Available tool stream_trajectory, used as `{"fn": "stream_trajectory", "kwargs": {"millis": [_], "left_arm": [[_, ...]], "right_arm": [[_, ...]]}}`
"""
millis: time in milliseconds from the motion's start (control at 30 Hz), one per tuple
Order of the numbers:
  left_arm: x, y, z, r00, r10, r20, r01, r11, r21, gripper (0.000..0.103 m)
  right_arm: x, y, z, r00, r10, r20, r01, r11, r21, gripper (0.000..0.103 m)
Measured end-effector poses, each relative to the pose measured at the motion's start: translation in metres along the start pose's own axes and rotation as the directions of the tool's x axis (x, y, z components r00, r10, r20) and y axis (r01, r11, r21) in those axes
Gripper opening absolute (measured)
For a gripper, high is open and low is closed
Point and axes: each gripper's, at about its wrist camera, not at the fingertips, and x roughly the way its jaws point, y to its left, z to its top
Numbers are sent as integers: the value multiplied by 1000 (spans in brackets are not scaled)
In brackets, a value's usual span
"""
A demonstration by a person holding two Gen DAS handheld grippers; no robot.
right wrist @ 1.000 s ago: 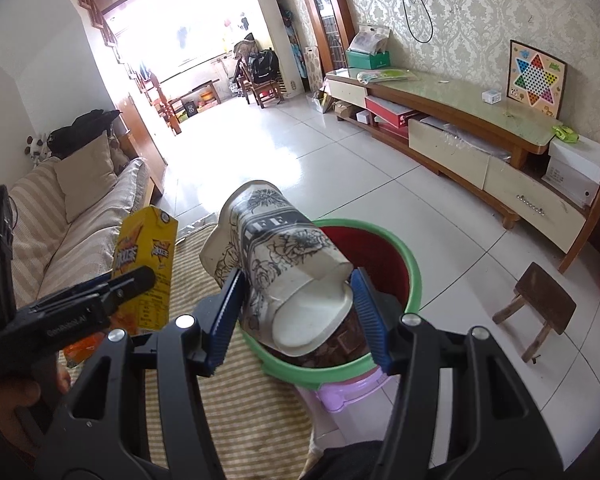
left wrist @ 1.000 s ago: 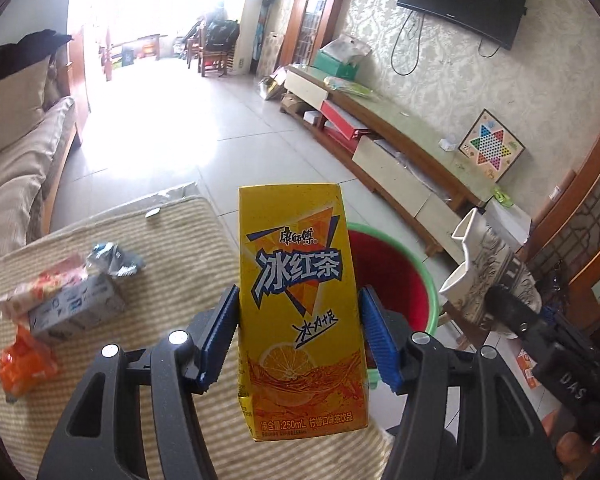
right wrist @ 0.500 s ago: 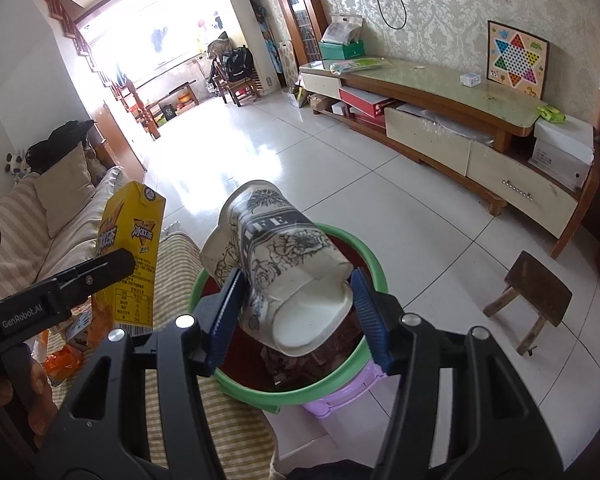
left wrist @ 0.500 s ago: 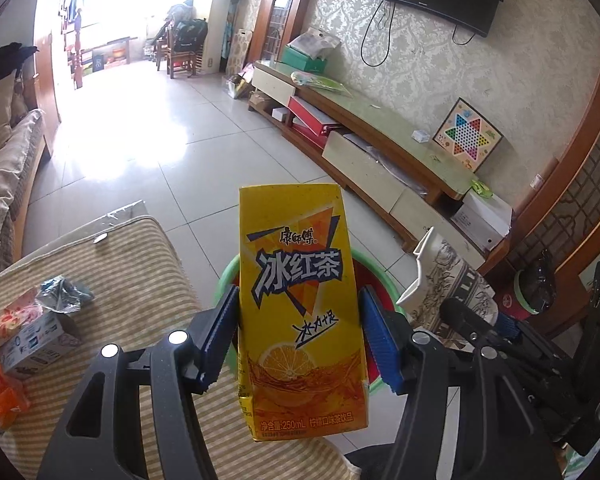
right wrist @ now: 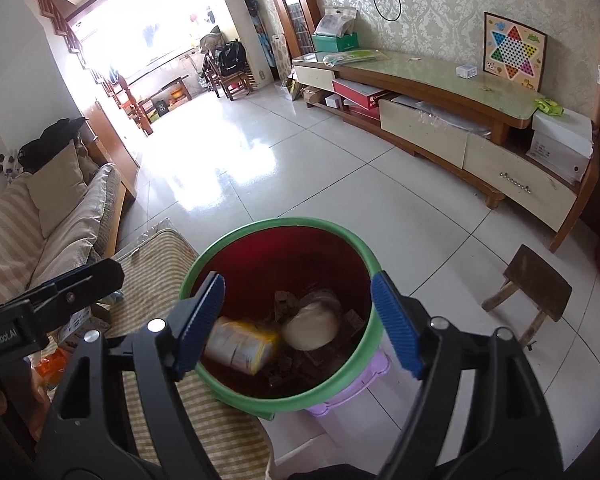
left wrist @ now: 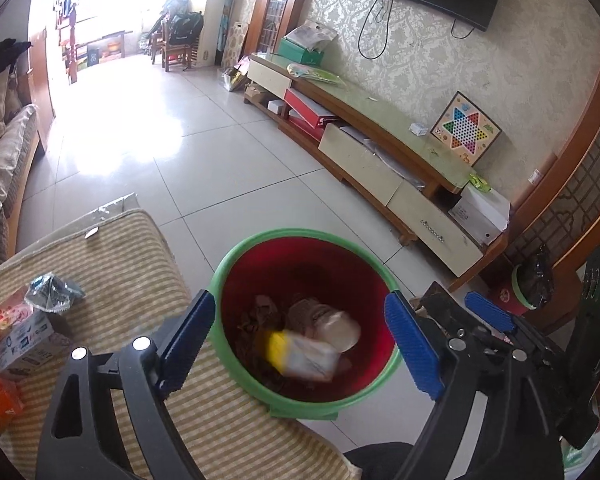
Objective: Collect trash
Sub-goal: 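Grasp the orange snack bag with the left tool while the right tool grasps the blue-white toothpaste box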
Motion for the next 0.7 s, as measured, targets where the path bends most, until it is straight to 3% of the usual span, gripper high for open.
{"fn": "stream_trajectory", "kwargs": {"millis": [167,333,433,533,667,700], "left_arm": [[-19,39,-29,999,38,1,-38,999,-34,87],[-41,111,-64,981,195,-26,-195,981,-13,87],[-66,169,-87,941,335,-55,-337,941,-30,87],[-97,233,-108,893,444,-81,-451,884,-127,88],[-114,294,-128,851,508,-131,-525,823,-217,95],[-111,307,-131,849,502,-164,-528,819,-225,95]], "right_arm": [[-10,12,-15,999,16,-29,-16,1000,-16,81],[-10,30,-33,996,21,-82,-27,997,-66,81],[-9,42,-43,994,32,-105,-40,997,-71,81],[-5,57,-51,990,51,-131,-62,995,-77,81],[-1,89,-64,982,85,-170,-105,988,-112,81],[-2,99,-67,979,95,-179,-118,985,-127,81]]}}
